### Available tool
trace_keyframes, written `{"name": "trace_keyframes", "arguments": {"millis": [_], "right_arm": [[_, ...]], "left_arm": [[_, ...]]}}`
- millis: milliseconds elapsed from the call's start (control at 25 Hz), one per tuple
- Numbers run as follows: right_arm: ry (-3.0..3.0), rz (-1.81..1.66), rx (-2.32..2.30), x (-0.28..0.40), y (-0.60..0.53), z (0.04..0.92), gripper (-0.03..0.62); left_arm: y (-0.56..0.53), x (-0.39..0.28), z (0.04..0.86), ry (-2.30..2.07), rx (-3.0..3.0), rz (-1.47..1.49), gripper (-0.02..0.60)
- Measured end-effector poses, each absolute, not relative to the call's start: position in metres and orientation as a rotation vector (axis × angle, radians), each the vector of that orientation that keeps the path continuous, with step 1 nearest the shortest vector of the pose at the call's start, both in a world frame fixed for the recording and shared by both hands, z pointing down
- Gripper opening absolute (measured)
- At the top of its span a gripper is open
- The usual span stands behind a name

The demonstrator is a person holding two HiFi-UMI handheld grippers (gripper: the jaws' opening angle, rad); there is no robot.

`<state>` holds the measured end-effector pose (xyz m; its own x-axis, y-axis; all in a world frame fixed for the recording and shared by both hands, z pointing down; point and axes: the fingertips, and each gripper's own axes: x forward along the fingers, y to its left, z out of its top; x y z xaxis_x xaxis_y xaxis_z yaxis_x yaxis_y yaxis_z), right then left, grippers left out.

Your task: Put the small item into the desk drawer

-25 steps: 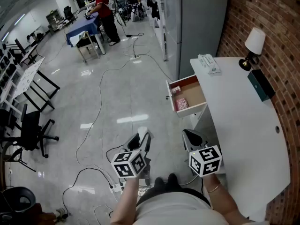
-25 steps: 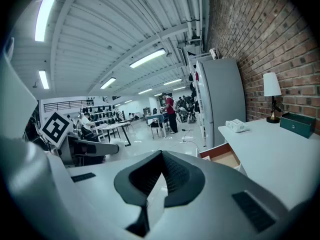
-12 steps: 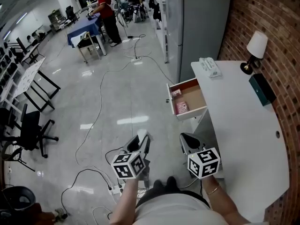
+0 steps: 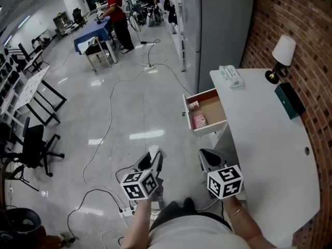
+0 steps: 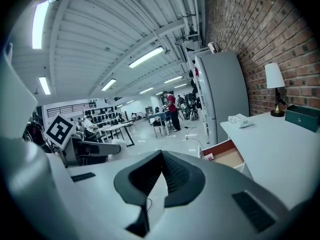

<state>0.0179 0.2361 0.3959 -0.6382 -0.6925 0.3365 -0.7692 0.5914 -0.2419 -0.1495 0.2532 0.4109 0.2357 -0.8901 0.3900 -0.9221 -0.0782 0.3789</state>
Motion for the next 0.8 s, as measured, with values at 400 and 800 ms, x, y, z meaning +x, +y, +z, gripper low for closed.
{"name": "trace_keyframes", "arguments": {"millis": [400,800], "right_arm": [[-2.619,0.542,1.227,0.030,0.227,0.394,0.009],[-2.596,0.563,1.262,0.020,0.196,0.400,0.009]], "left_arm": [[0.243,-0.137,0.409,-1.657,1.980,0.073,0.179],[0.204,-0.149,0.417,-1.631,1.990,0.088,0.179]]}}
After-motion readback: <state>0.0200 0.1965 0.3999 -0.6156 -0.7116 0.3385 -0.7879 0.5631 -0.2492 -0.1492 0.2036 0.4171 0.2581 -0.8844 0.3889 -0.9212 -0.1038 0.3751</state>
